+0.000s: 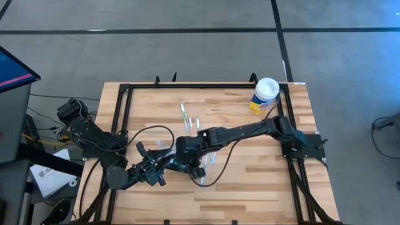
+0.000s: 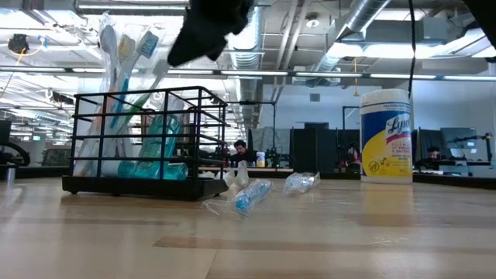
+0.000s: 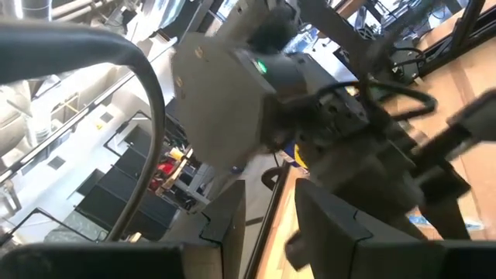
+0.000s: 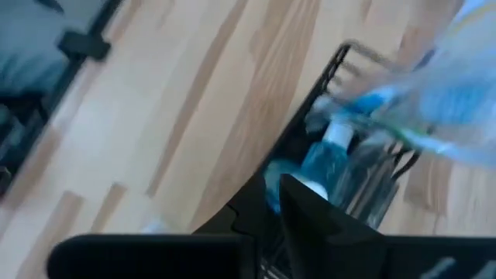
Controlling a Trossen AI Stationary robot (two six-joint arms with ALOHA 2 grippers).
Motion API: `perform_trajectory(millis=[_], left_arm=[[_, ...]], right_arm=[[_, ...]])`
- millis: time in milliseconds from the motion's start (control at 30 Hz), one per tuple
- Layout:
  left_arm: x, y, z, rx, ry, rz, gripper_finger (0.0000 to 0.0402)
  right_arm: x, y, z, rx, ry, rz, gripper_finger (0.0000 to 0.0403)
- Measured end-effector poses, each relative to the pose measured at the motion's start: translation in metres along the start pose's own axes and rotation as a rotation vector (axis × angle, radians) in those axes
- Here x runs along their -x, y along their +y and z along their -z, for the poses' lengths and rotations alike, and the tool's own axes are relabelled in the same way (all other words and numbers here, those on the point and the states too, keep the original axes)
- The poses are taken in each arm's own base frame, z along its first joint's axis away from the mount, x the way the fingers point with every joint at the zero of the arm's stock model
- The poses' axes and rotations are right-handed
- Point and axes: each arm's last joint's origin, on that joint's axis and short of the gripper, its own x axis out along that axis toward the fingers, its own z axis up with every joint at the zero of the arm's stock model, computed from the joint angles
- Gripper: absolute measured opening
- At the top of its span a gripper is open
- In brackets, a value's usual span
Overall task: Pick & Place toothbrushing station
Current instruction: Put the right blue toothbrush into the wire organizer
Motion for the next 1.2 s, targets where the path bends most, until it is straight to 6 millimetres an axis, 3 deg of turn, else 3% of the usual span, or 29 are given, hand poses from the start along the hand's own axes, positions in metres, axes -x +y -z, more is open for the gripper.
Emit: perform_trajectory(millis=[400, 800, 967, 1200], left_arm=[[0.008, 0.0, -0.001, 0.012, 0.003, -0.004, 0.0106], [0.02, -0.001, -0.003, 0.075, -0.029, 0.028, 0.0106], [0.02, -0.001, -0.003, 0.094, -0.029, 0.028, 0.0106], [0.024, -0.002, -0.003, 0.105, -0.039, 0.039, 0.0106]], right_arm=[[0.031, 0.01, 0.021, -0.168, 0.253, -0.022, 0.0003], [0.041, 0.0, 0.042, -0.329, 0.458, 0.091, 0.0002], [0.04, -0.007, 0.049, -0.374, 0.492, 0.174, 0.0001], [0.023, -0.012, 0.085, -0.461, 0.585, 0.227, 0.0001]])
